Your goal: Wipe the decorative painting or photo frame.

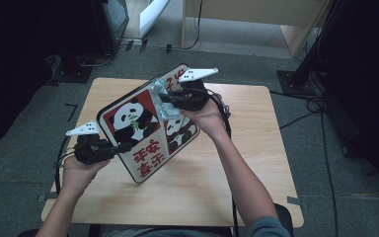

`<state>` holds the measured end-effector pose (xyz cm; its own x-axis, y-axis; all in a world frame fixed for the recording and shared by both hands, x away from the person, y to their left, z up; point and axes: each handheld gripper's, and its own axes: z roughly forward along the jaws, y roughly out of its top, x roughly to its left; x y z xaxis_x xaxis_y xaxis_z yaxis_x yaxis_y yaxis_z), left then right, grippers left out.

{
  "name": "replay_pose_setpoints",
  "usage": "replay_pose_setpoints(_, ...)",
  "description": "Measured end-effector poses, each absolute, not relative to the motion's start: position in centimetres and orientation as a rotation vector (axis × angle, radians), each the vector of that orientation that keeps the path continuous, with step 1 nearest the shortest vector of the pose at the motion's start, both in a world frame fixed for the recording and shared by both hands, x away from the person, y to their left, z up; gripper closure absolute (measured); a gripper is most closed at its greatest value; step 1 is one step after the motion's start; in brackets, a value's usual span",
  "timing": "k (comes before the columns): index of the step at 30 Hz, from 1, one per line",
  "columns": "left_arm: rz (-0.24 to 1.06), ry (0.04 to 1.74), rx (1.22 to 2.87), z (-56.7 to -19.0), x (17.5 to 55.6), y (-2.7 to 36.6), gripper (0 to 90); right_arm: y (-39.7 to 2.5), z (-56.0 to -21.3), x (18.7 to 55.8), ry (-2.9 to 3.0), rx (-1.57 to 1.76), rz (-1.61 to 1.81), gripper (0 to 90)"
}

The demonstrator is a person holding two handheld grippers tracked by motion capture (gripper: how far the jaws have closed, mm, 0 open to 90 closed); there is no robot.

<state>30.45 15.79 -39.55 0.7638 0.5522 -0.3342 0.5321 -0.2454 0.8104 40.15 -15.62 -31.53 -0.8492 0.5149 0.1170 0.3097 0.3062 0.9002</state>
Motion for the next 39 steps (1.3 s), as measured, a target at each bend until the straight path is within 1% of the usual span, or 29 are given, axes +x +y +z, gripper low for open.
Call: replay_pose_setpoints(39, 0.039, 0.809, 1.923, -39.4, 30.6, 15.7, 77.1, -15.9, -34.8, 39.2, 2.464, 0.783, 1.511, 81.2)
